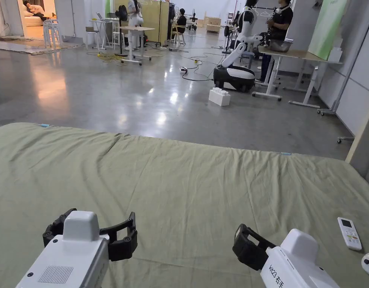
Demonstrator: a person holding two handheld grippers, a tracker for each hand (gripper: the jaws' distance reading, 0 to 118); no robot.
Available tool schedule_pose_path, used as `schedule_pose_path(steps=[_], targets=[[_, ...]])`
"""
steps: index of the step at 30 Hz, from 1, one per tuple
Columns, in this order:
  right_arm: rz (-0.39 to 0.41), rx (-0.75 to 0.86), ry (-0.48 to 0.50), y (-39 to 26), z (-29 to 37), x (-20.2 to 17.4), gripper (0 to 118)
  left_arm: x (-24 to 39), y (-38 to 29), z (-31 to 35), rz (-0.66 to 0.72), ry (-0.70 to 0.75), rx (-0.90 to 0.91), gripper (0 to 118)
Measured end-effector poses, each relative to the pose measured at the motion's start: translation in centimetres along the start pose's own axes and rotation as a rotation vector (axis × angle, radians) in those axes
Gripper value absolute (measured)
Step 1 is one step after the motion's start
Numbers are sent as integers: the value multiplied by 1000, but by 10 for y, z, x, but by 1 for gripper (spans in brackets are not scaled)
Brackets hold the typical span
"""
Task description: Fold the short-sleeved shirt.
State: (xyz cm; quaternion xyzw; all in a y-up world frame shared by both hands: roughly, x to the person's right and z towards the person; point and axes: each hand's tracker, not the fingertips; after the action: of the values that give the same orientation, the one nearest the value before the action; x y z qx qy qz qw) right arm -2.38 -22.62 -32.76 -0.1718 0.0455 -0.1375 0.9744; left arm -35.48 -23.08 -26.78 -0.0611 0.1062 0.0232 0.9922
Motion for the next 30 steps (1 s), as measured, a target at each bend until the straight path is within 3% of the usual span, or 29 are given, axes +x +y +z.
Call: schedule_pose_path(steps=[12, 18, 25, 30], targets=[[43, -3, -78, 4, -2, -4, 118, 2, 17, -12, -10, 4, -18, 113], [109, 19, -120, 4, -8, -4, 118, 3, 18, -11, -37, -2, -21, 113], [176, 23, -136, 3, -16, -4, 118, 2, 14, -10, -33, -5, -37, 113], [170, 15, -119, 4, -18, -5, 118, 3, 12, -9, -30, -11, -44, 113]])
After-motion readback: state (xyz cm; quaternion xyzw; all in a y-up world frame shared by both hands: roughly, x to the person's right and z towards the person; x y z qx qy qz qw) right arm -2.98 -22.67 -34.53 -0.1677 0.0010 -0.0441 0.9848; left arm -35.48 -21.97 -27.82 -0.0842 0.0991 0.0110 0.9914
